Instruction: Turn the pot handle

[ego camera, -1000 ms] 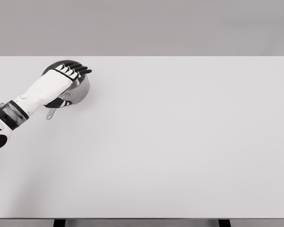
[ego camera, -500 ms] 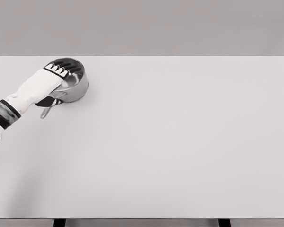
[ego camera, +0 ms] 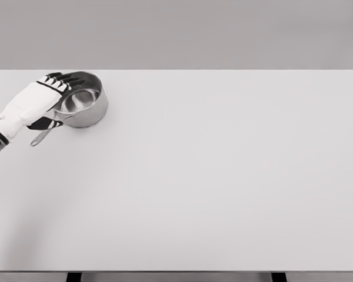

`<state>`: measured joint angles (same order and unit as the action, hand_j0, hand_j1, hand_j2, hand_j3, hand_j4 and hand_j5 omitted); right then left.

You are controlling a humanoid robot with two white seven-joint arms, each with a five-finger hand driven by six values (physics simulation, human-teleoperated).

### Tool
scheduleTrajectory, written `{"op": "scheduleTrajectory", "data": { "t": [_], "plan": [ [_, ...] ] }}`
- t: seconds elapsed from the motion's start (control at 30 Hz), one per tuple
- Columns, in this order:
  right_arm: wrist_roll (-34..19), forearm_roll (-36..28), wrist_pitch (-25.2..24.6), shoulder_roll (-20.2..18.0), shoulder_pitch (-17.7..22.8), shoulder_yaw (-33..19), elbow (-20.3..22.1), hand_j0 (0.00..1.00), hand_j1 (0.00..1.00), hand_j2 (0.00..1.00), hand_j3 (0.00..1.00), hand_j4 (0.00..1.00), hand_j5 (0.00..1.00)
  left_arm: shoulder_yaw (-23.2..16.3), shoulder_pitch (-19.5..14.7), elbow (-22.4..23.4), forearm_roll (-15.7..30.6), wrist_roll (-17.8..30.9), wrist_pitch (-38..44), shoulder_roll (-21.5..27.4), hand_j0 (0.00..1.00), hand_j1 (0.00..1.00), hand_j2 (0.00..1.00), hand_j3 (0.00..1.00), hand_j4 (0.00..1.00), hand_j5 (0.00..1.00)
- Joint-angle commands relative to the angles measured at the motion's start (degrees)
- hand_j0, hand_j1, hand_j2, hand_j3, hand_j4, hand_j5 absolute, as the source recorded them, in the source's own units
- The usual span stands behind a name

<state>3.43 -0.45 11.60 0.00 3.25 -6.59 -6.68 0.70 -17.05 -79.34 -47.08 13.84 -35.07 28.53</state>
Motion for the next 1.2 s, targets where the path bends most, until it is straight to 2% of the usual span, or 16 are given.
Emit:
{"op": "scheduleTrajectory", "data": {
  "t": [0.0, 0.3, 0.4, 0.67, 0.8, 1.17],
  "plan": [
    [0.0, 0.01, 0.0, 0.0, 0.0, -0.01, 0.0, 1.0, 1.0, 1.0, 1.0, 1.0, 1.0, 0.35, 0.0, 0.24, 0.32, -0.04, 0.07, 0.47, 1.0, 1.0, 1.0, 1.0, 1.0, 1.0],
    [0.0, -0.08, 0.0, 0.0, 0.0, -0.01, 0.0, 1.0, 1.0, 1.0, 1.0, 1.0, 1.0, 1.41, 0.0, 0.33, 0.32, -0.04, 0.07, 2.05, 1.0, 1.0, 1.0, 1.0, 1.0, 1.0],
    [0.0, 0.01, 0.0, 0.0, 0.0, -0.01, 0.0, 1.0, 1.0, 1.0, 1.0, 1.0, 1.0, 1.93, -0.09, 2.52, 0.32, -0.04, 0.07, 2.31, 1.0, 1.0, 1.0, 1.0, 1.0, 1.0],
    [0.0, 0.01, 0.0, 0.0, 0.0, -0.01, 0.0, 1.0, 1.0, 1.0, 1.0, 1.0, 1.0, 2.38, -0.53, 2.7, 0.32, -0.04, 0.07, 4.16, 1.0, 1.0, 1.0, 1.0, 1.0, 1.0],
    [0.0, 0.01, 0.0, 0.0, 0.0, -0.01, 0.0, 1.0, 1.0, 1.0, 1.0, 1.0, 1.0, 2.99, -0.79, 4.64, 0.32, -0.04, 0.07, 5.57, 1.0, 1.0, 1.0, 1.0, 1.0, 1.0],
    [0.0, 0.01, 0.0, 0.0, 0.0, -0.01, 0.0, 1.0, 1.0, 1.0, 1.0, 1.0, 1.0, 2.99, -2.2, 4.99, 0.32, 0.05, 0.07, 5.66, 1.0, 1.0, 1.0, 1.0, 1.0, 1.0]
  ]
}}
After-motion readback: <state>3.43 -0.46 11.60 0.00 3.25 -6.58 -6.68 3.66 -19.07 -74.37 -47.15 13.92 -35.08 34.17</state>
